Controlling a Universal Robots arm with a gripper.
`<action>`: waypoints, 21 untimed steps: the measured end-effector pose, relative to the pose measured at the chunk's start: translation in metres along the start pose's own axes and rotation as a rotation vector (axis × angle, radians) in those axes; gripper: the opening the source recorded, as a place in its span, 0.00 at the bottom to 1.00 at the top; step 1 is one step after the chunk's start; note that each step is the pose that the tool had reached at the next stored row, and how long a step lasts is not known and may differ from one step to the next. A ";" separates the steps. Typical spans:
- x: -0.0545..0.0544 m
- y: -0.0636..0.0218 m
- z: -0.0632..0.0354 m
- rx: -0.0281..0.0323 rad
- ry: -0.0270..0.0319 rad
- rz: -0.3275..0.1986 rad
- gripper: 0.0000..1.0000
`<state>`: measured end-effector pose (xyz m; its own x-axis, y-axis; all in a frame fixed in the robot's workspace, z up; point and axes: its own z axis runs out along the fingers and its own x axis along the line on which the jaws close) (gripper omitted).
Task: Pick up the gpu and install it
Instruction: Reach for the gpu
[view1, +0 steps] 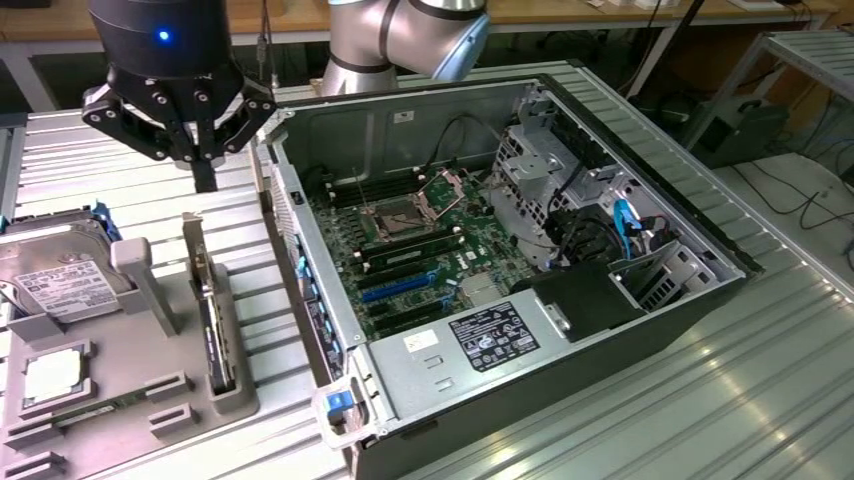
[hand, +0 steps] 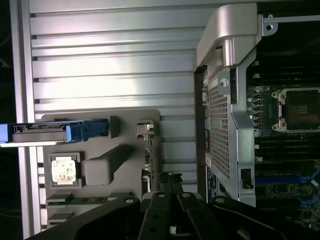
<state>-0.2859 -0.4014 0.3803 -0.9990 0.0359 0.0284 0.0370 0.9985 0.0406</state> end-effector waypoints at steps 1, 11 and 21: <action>0.001 -0.0001 0.0001 0.0000 0.0001 -0.001 0.11; 0.015 -0.0013 0.0009 0.0003 0.0003 -0.005 0.11; 0.024 -0.0022 0.0015 0.0003 0.0004 -0.008 0.11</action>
<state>-0.3097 -0.4027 0.3794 -0.9992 0.0282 0.0284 0.0293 0.9988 0.0405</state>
